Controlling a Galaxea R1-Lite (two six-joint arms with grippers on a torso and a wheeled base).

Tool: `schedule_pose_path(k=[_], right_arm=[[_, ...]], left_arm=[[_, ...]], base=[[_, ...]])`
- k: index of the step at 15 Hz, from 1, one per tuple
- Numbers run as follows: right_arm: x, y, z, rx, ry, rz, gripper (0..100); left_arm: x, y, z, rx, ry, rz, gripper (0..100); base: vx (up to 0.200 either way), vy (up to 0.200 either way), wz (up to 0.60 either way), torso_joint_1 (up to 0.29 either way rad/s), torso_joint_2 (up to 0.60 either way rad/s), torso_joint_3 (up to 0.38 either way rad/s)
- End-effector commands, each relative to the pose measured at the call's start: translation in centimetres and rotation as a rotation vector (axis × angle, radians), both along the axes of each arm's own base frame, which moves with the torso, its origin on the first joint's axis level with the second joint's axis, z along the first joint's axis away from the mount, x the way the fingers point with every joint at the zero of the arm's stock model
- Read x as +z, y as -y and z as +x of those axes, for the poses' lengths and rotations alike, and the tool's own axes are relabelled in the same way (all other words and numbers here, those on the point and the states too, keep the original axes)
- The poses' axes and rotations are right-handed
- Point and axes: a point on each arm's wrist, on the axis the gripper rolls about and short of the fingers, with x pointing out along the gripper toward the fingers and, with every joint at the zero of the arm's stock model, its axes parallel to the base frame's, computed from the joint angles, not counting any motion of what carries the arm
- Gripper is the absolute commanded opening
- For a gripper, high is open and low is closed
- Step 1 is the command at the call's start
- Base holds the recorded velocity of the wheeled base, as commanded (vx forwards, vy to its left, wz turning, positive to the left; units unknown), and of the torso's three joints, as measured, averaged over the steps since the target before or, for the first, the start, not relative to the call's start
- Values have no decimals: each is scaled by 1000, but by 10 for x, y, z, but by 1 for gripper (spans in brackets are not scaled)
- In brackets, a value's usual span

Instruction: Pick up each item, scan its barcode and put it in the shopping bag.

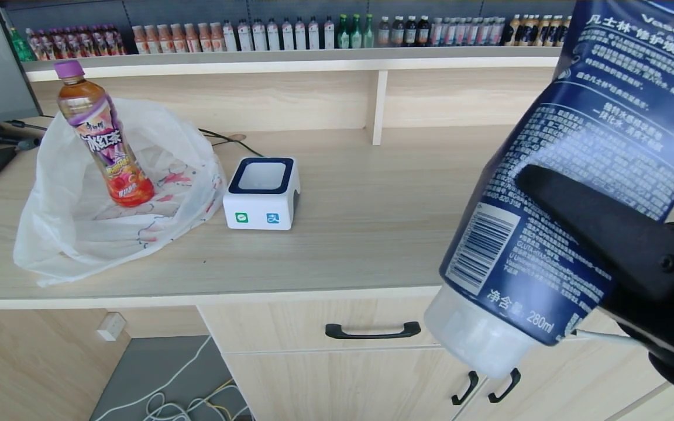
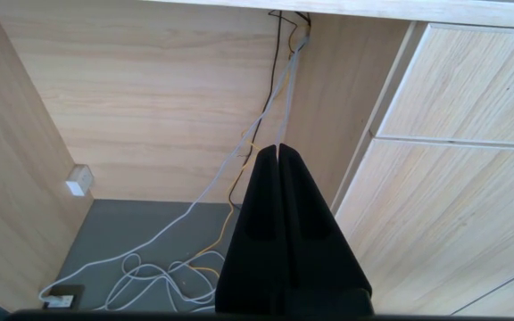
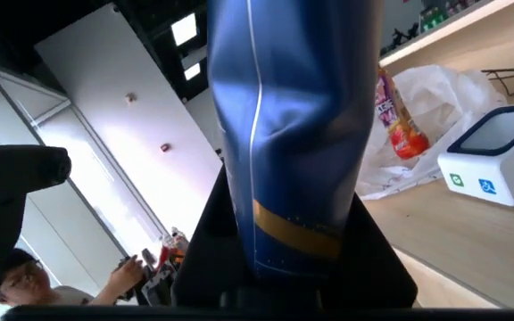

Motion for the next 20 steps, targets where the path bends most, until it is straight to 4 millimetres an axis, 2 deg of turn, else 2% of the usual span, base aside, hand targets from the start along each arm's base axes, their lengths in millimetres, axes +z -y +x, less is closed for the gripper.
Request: schedule_pose_path(k=[1, 7, 8, 11, 13, 16, 20], right_arm=[[-13, 2, -5, -19, 22, -64, 0], [-18, 15, -7, -221, 279, -187, 0], [-18, 19, -3, -306, 330, -220, 0], [-25, 29, 6, -541, 311, -281, 0], [-18, 29, 12, -601, 311, -261, 0], [-12, 39, 31, -713, 320, -269, 0], [-18, 38, 32, -725, 331, -312, 0]], left_arm=[[0, 0, 0, 0, 0, 0, 0], [0, 0, 0, 0, 0, 0, 0], [0, 0, 0, 0, 0, 0, 0], [0, 0, 0, 0, 0, 0, 0], [0, 0, 0, 0, 0, 0, 0], [0, 0, 0, 0, 0, 0, 0], [0, 0, 0, 0, 0, 0, 0]], base=[[0, 0, 0, 0, 0, 0], [0, 0, 0, 0, 0, 0], [0, 0, 0, 0, 0, 0], [0, 0, 0, 0, 0, 0], [0, 0, 0, 0, 0, 0], [0, 0, 0, 0, 0, 0], [0, 0, 0, 0, 0, 0]])
